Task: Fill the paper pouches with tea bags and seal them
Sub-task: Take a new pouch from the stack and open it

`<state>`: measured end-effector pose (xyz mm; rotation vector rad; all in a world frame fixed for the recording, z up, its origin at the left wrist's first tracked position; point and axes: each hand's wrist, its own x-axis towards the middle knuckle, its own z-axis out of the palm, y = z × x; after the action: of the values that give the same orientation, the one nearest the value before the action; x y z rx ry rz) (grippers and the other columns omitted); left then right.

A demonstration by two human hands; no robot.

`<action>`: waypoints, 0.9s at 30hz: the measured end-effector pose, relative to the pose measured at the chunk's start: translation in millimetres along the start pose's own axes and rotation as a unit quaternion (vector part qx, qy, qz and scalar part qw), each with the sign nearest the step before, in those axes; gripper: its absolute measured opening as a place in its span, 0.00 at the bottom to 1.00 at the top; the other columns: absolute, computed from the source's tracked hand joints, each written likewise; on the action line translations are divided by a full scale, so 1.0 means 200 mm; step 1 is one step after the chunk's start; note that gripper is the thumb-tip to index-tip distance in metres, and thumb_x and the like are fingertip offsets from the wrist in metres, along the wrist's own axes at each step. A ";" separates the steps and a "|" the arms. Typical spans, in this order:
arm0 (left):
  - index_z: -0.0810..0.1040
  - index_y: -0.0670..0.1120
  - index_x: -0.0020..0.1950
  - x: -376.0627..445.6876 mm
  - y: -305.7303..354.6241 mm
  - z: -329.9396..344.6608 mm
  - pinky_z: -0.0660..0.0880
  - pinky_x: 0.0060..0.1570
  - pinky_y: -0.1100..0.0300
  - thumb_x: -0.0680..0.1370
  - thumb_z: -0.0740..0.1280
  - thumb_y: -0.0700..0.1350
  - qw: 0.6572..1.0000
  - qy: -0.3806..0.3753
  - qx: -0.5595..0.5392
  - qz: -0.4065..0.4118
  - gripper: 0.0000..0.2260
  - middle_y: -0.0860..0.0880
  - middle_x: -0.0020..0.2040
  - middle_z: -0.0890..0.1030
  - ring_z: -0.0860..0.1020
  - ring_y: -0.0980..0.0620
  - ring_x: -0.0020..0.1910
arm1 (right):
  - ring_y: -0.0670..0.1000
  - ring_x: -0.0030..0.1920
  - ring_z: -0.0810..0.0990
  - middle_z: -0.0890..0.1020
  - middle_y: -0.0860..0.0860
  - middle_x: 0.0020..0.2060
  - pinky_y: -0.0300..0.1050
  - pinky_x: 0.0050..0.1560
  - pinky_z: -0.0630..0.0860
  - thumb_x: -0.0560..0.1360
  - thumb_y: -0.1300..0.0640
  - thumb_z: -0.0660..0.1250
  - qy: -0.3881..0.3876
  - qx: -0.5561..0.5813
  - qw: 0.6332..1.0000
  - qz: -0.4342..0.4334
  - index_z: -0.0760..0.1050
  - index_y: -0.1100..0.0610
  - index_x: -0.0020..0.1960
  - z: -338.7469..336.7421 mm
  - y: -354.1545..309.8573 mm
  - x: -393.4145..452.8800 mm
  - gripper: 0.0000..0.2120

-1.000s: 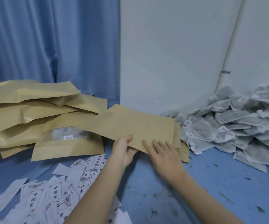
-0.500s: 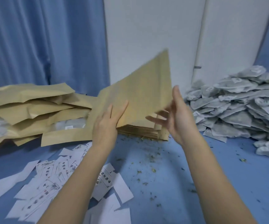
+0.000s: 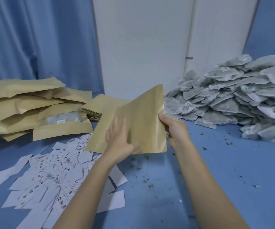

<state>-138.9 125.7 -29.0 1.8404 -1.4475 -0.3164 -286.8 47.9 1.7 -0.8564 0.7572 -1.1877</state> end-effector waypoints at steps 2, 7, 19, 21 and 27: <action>0.64 0.54 0.71 0.01 0.12 0.03 0.60 0.69 0.56 0.71 0.68 0.49 0.970 0.087 -0.225 -0.002 0.29 0.53 0.70 0.64 0.59 0.52 0.73 | 0.46 0.30 0.81 0.83 0.54 0.35 0.35 0.29 0.77 0.70 0.66 0.71 -0.017 0.012 1.000 0.000 0.80 0.67 0.47 0.03 0.02 -0.02 0.06; 0.74 0.51 0.57 0.10 0.31 0.07 0.72 0.53 0.59 0.68 0.72 0.62 0.930 0.181 -0.296 -0.122 0.24 0.52 0.56 0.78 0.76 0.53 0.56 | 0.46 0.28 0.77 0.81 0.52 0.29 0.34 0.28 0.73 0.69 0.63 0.72 -0.092 -0.054 0.994 -0.025 0.82 0.61 0.36 0.07 0.04 -0.07 0.03; 0.66 0.50 0.27 0.06 0.34 0.15 0.65 0.30 0.68 0.81 0.61 0.49 0.906 0.277 -0.318 -0.044 0.21 0.57 0.21 0.70 0.67 0.61 0.25 | 0.45 0.35 0.83 0.85 0.52 0.35 0.34 0.33 0.77 0.72 0.63 0.68 -0.168 0.011 0.984 0.057 0.81 0.61 0.44 0.09 0.06 -0.06 0.04; 0.63 0.49 0.28 0.06 0.34 0.16 0.65 0.31 0.70 0.82 0.57 0.46 0.921 0.288 -0.263 -0.024 0.21 0.54 0.23 0.68 0.69 0.63 0.26 | 0.43 0.35 0.82 0.84 0.50 0.35 0.33 0.33 0.76 0.73 0.61 0.69 -0.168 0.012 0.983 0.076 0.81 0.59 0.44 0.08 0.05 -0.05 0.03; 0.68 0.43 0.39 0.06 0.34 0.16 0.58 0.35 0.63 0.82 0.53 0.39 0.964 0.246 -0.100 0.007 0.12 0.53 0.29 0.66 0.64 0.53 0.29 | 0.36 0.39 0.80 0.84 0.43 0.37 0.31 0.43 0.76 0.73 0.59 0.70 -0.108 -0.301 0.922 -0.216 0.83 0.53 0.47 0.05 0.07 -0.05 0.05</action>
<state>-203.4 96.6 0.1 1.5984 -1.0427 0.0084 -274.0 61.8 -4.2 -1.7103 0.7830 -1.2255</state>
